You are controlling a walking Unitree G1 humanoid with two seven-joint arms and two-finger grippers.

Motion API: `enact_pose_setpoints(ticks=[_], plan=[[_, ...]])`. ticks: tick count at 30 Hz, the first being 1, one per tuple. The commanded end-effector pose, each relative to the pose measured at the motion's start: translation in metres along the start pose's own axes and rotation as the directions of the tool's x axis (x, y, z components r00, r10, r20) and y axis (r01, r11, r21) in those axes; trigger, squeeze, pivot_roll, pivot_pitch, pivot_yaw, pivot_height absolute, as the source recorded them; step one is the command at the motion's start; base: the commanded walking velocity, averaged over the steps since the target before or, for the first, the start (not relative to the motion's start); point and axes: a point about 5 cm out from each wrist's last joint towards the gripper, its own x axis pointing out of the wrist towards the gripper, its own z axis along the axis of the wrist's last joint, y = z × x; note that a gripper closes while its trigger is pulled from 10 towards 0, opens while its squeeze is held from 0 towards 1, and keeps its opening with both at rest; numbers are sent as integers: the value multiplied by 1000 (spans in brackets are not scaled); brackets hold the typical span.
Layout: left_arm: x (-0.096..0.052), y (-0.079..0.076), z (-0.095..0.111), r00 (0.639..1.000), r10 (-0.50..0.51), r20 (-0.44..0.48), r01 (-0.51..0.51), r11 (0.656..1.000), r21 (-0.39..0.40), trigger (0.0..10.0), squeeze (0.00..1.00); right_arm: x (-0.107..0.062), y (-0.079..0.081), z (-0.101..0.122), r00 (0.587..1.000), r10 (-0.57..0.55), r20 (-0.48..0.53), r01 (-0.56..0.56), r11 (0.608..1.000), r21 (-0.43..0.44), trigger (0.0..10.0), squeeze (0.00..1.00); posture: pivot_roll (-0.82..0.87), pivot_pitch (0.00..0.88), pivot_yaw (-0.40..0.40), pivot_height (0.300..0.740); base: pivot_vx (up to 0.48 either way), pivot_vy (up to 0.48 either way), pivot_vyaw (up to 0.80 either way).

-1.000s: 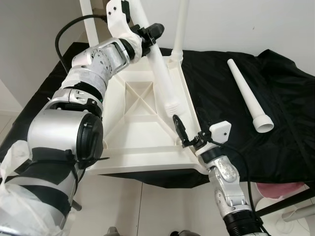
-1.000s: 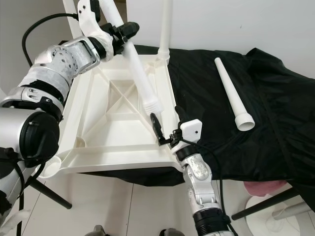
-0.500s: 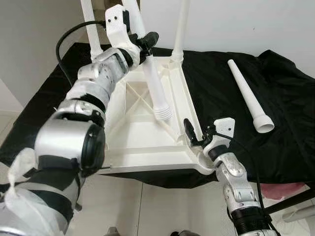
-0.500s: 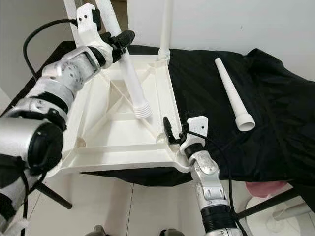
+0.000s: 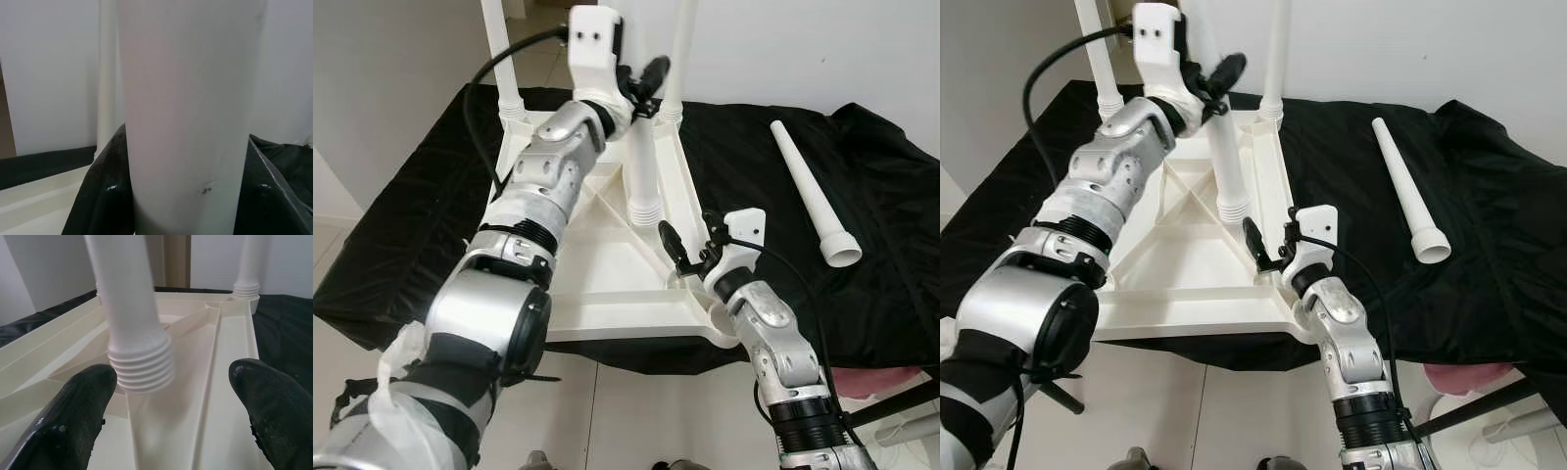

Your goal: Building children table

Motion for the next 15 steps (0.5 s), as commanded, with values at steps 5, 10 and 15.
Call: enact_pose_setpoints(ticks=[5, 10, 15], plan=[[2, -18, 3, 999, -32, 34, 31, 999, 20, 10000, 0, 10, -1, 9, 1000, 9, -21, -12, 994, -112, 10000, 0, -45, 0, -31, 740, 0, 0, 0], [3, -30, 4, 998, -52, 48, 52, 999, -6, 10000, 0, 16, -3, 11, 1000, 4, -21, -8, 984, -181, 10000, 0, -36, 0, -36, 740, 0, 0, 0], [2, -49, 3, 994, -89, 60, 90, 996, -10, 10000, 0, 27, -7, 11, 999, -10, -45, -3, 960, -278, 10000, 0, -33, 0, -38, 740, 0, 0, 0]])
